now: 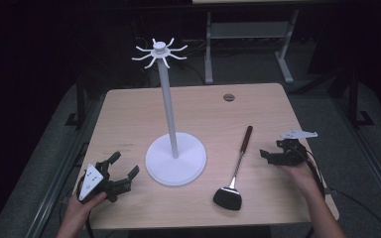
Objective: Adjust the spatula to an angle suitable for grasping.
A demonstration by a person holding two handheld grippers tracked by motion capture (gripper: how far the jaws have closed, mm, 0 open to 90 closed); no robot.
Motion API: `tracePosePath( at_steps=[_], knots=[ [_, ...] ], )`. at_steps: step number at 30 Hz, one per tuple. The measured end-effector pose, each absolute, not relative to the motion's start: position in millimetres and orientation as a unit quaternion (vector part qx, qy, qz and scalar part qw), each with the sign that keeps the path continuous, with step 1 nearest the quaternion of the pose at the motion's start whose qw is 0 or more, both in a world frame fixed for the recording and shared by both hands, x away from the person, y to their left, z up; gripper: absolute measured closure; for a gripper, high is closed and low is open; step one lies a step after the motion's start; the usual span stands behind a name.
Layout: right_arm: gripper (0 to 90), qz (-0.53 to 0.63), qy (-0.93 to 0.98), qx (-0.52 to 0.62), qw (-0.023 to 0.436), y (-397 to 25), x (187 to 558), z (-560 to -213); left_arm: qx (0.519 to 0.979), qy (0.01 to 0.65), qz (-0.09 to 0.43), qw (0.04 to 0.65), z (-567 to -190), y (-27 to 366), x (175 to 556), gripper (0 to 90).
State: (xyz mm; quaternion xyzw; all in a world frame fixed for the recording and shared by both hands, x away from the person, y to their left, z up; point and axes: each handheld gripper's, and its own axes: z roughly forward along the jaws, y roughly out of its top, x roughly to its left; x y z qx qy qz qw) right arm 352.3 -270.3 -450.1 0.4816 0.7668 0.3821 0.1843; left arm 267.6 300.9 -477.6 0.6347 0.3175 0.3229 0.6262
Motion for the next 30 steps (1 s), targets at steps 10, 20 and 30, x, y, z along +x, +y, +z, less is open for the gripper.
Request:
tracePosePath(
  at_steps=[10, 20, 30],
  knots=[
    [39.3, 0.395, 0.764, 0.479, 0.177, -260.2, 376.0, -449.1, 0.636, 0.317, 0.323, 0.625, -477.6, 301.3, 267.6, 12.6],
    [60.1, 0.411, 0.753, 0.479, 0.184, -254.9, 402.9, -441.0, 0.636, 0.317, 0.323, 0.625, -477.6, 301.2, 267.6, 12.6],
    [80.3, 0.402, 0.75, 0.49, 0.191, -252.3, 432.4, -451.8, 0.636, 0.317, 0.323, 0.625, -477.6, 301.2, 267.6, 12.6]
  ],
)
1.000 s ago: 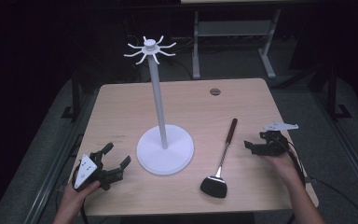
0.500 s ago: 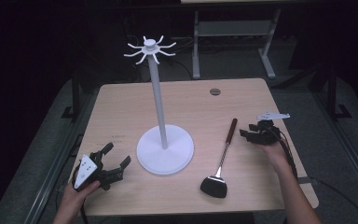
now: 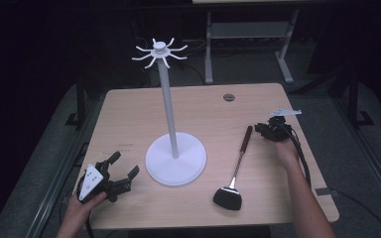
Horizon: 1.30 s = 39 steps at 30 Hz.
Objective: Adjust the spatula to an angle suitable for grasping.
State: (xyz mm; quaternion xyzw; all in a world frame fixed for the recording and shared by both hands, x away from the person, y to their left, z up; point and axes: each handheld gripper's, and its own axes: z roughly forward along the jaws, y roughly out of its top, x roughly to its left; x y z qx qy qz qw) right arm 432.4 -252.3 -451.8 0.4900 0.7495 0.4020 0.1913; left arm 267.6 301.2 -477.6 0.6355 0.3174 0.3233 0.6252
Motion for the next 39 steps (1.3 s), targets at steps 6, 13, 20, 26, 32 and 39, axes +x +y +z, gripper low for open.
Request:
tracePosePath(
  at_steps=[6, 13, 20, 26, 32, 39],
  knots=[
    [89.5, 0.392, 0.76, 0.485, 0.184, -249.1, 438.7, -463.5, 0.636, 0.318, 0.324, 0.625, -477.6, 301.2, 267.6, 12.6],
    [89.6, 0.386, 0.769, 0.48, 0.172, -245.5, 437.9, -470.9, 0.635, 0.318, 0.324, 0.625, -477.6, 300.9, 267.5, 12.6],
    [89.6, 0.381, 0.777, 0.475, 0.161, -241.2, 437.2, -473.8, 0.633, 0.318, 0.324, 0.627, -477.7, 300.6, 267.5, 12.6],
    [89.5, 0.383, 0.778, 0.473, 0.158, -238.9, 436.3, -473.3, 0.634, 0.319, 0.324, 0.625, -477.6, 300.8, 267.4, 12.6],
    [89.6, 0.388, 0.783, 0.461, 0.156, -234.9, 435.4, -472.5, 0.633, 0.319, 0.324, 0.627, -477.6, 300.6, 267.5, 12.6],
    [89.6, 0.392, 0.787, 0.452, 0.149, -228.4, 433.4, -471.3, 0.634, 0.319, 0.324, 0.625, -477.6, 300.6, 267.3, 12.6]
  ],
)
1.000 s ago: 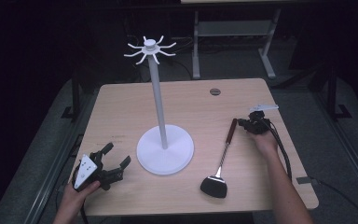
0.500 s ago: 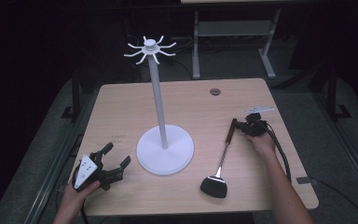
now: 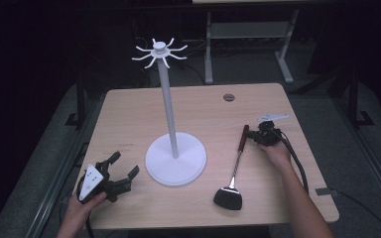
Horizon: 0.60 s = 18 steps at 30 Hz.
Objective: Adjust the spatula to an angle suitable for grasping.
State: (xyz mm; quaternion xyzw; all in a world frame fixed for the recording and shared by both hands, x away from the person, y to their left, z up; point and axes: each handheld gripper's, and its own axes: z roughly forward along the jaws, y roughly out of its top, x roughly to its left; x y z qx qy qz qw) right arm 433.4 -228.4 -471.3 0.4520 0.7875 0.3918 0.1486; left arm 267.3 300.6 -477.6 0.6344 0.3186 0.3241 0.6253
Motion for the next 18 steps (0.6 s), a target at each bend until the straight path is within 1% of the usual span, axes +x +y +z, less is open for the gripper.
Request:
tracePosePath(
  at_steps=[6, 18],
  knots=[
    [89.6, 0.394, 0.792, 0.445, 0.139, -221.3, 431.3, -470.5, 0.633, 0.319, 0.324, 0.627, -477.6, 300.5, 267.4, 12.6],
    [89.6, 0.389, 0.806, 0.425, 0.135, -205.6, 427.7, -469.5, 0.633, 0.319, 0.323, 0.627, -477.6, 300.1, 267.2, 12.6]
  ],
)
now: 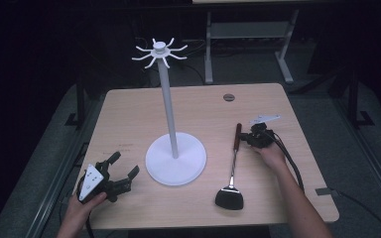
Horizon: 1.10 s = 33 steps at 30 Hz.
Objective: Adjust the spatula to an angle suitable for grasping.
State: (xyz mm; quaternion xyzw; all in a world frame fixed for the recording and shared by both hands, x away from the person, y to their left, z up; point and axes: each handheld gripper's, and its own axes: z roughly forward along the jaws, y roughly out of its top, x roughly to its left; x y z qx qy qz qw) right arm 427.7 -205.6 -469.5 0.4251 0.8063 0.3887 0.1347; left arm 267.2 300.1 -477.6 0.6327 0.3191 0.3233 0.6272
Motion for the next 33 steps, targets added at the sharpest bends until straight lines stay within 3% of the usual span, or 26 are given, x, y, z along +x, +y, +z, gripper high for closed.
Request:
tracePosePath(
  at_steps=[33],
  knots=[
    [89.7, 0.385, 0.841, 0.363, 0.115, -166.2, 417.8, -468.2, 0.633, 0.319, 0.324, 0.627, -477.7, 300.0, 267.1, 12.6]
  ],
)
